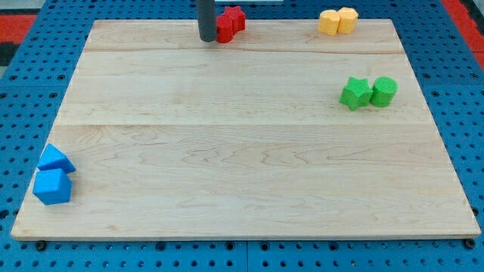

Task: Move the green circle slightly down

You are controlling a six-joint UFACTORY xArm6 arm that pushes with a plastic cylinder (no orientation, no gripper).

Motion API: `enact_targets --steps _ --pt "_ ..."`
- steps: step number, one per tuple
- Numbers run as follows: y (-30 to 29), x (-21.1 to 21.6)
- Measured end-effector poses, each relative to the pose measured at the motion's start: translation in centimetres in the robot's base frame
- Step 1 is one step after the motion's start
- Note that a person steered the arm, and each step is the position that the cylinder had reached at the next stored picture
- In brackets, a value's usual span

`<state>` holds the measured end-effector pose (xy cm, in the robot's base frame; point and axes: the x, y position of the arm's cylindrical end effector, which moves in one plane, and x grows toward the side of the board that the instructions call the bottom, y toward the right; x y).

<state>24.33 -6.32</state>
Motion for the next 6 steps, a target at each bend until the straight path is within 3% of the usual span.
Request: enact_targets --steps 2,5,6 --pt "2.1 5.0" --pt "22.7 7.2" --pt "29.1 10.4"
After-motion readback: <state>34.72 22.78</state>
